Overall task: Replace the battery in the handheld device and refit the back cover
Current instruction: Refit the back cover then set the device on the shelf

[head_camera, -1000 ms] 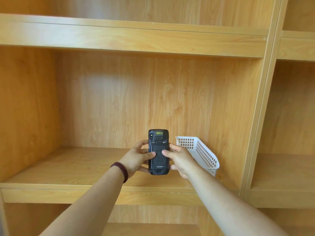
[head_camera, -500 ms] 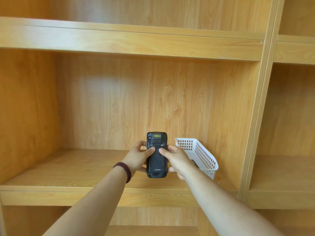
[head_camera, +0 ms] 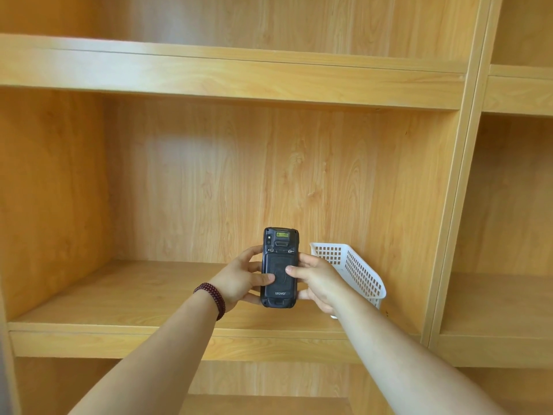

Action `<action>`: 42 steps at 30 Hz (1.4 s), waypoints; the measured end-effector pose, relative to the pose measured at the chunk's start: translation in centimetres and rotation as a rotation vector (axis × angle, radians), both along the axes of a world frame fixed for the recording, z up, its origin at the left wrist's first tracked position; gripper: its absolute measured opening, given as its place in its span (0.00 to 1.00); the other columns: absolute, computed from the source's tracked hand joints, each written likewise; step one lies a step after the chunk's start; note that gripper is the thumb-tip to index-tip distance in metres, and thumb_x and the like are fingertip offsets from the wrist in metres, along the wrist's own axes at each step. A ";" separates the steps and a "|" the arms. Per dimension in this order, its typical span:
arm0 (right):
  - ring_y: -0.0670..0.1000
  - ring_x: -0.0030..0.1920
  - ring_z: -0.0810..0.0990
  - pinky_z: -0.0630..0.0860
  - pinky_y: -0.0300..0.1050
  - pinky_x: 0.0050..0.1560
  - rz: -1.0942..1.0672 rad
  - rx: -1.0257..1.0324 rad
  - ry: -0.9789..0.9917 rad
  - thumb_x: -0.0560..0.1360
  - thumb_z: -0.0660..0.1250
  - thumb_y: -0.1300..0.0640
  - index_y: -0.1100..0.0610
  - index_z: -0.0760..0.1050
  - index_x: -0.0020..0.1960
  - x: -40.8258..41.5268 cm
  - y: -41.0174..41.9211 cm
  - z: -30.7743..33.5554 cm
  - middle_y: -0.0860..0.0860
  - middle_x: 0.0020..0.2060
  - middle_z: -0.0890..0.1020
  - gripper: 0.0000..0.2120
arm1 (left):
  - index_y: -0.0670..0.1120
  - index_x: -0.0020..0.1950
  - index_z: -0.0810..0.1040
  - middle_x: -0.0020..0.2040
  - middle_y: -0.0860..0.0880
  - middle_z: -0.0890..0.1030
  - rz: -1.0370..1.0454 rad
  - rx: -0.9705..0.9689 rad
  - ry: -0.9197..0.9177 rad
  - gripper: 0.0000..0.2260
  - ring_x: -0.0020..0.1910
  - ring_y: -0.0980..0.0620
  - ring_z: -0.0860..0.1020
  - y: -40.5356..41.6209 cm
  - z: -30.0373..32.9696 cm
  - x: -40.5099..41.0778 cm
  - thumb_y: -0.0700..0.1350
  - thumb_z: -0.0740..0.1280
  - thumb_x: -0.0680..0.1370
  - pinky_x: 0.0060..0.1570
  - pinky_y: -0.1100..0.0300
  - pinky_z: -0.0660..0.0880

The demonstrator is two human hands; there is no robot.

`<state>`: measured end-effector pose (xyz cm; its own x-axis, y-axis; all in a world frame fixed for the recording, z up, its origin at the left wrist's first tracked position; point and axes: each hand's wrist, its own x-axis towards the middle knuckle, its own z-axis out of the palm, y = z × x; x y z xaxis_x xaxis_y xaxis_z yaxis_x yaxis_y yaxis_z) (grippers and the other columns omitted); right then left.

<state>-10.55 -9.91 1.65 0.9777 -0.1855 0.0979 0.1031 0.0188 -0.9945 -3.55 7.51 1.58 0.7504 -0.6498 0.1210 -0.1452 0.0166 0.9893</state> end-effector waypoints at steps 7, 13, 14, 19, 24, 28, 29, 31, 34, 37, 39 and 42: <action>0.55 0.58 0.82 0.82 0.60 0.53 0.045 0.026 -0.009 0.78 0.66 0.66 0.56 0.78 0.63 -0.4 0.0 -0.2 0.54 0.56 0.85 0.15 | 0.54 0.69 0.69 0.57 0.43 0.84 -0.006 -0.025 0.044 0.23 0.54 0.41 0.83 0.4 -0.2 -0.1 0.40 0.70 0.77 0.48 0.40 0.81; 0.54 0.57 0.83 0.83 0.56 0.49 0.037 0.008 0.003 0.77 0.65 0.70 0.53 0.78 0.62 -0.4 0.2 -1.0 0.52 0.57 0.85 0.19 | 0.51 0.67 0.71 0.56 0.42 0.84 0.068 0.000 0.077 0.18 0.52 0.42 0.84 0.1 -0.9 -0.1 0.41 0.68 0.79 0.43 0.44 0.82; 0.53 0.56 0.83 0.83 0.54 0.48 0.025 0.017 0.005 0.76 0.66 0.70 0.53 0.78 0.61 -0.3 0.2 -1.1 0.52 0.56 0.85 0.18 | 0.49 0.66 0.72 0.55 0.42 0.84 0.081 -0.003 0.106 0.17 0.52 0.42 0.84 0.0 -1.0 -0.1 0.41 0.68 0.79 0.43 0.44 0.82; 0.52 0.53 0.84 0.83 0.52 0.48 -0.065 0.087 0.039 0.75 0.71 0.66 0.57 0.79 0.60 0.8 0.2 -1.5 0.55 0.55 0.85 0.15 | 0.38 0.57 0.79 0.54 0.39 0.84 0.212 0.019 0.178 0.10 0.51 0.42 0.84 -0.6 -1.1 0.5 0.42 0.68 0.79 0.45 0.44 0.83; 0.55 0.51 0.84 0.83 0.51 0.51 -0.181 0.022 0.111 0.75 0.71 0.63 0.65 0.77 0.63 2.7 0.3 -1.7 0.59 0.56 0.84 0.17 | 0.37 0.54 0.81 0.51 0.39 0.85 0.329 0.015 0.218 0.08 0.48 0.43 0.85 -1.7 -1.3 1.7 0.40 0.69 0.78 0.38 0.53 0.83; 0.57 0.53 0.82 0.81 0.52 0.56 -0.217 0.014 0.184 0.77 0.69 0.62 0.65 0.76 0.62 4.2 0.7 -1.7 0.58 0.54 0.83 0.15 | 0.36 0.49 0.81 0.51 0.38 0.84 0.414 0.086 0.208 0.07 0.50 0.40 0.84 -3.0 -1.8 3.5 0.41 0.69 0.78 0.50 0.48 0.82; 0.57 0.51 0.82 0.79 0.52 0.59 -0.221 0.017 0.211 0.77 0.69 0.62 0.64 0.76 0.62 4.6 0.7 -1.8 0.57 0.51 0.83 0.14 | 0.37 0.46 0.80 0.50 0.38 0.84 0.438 0.112 0.196 0.07 0.51 0.39 0.83 -3.3 -1.9 3.9 0.41 0.69 0.78 0.53 0.46 0.81; 0.55 0.47 0.81 0.79 0.51 0.60 -0.236 0.007 0.262 0.77 0.69 0.61 0.64 0.76 0.61 5.6 0.5 -2.2 0.53 0.43 0.82 0.14 | 0.38 0.43 0.79 0.47 0.38 0.83 0.484 0.145 0.182 0.08 0.51 0.38 0.83 -3.8 -2.2 4.9 0.42 0.70 0.77 0.54 0.44 0.80; 0.53 0.42 0.82 0.81 0.49 0.55 -0.256 -0.056 0.301 0.76 0.71 0.60 0.64 0.76 0.59 6.8 0.2 -2.7 0.52 0.39 0.80 0.14 | 0.38 0.42 0.78 0.45 0.39 0.84 0.524 0.198 0.179 0.08 0.48 0.40 0.84 -4.2 -2.9 6.1 0.43 0.72 0.76 0.52 0.45 0.81; 0.55 0.44 0.83 0.82 0.46 0.44 -0.264 -0.102 0.325 0.75 0.72 0.60 0.65 0.75 0.61 8.2 -0.2 -3.2 0.55 0.47 0.82 0.17 | 0.38 0.44 0.78 0.40 0.41 0.83 0.532 0.259 0.166 0.10 0.39 0.43 0.83 -4.5 -3.6 7.2 0.44 0.72 0.75 0.49 0.49 0.82; 0.57 0.48 0.85 0.83 0.48 0.44 -0.272 -0.141 0.355 0.74 0.73 0.60 0.66 0.75 0.62 9.0 -0.4 -3.4 0.58 0.51 0.83 0.20 | 0.38 0.42 0.77 0.36 0.43 0.81 0.529 0.304 0.155 0.10 0.34 0.45 0.81 -4.8 -3.8 7.6 0.44 0.71 0.76 0.44 0.52 0.83; 0.59 0.50 0.85 0.84 0.52 0.48 -0.269 -0.195 0.403 0.73 0.74 0.60 0.66 0.75 0.62 9.6 -0.4 -3.7 0.60 0.54 0.83 0.20 | 0.38 0.40 0.76 0.38 0.41 0.82 0.531 0.349 0.153 0.10 0.39 0.43 0.83 -5.2 -4.3 8.3 0.44 0.71 0.76 0.48 0.51 0.82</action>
<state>-0.93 -10.34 -2.08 0.8654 -0.4510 -0.2184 -0.3126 -0.1452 -0.9387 4.74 2.27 -2.68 0.9721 -0.1680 -0.1636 0.0977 -0.3442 0.9338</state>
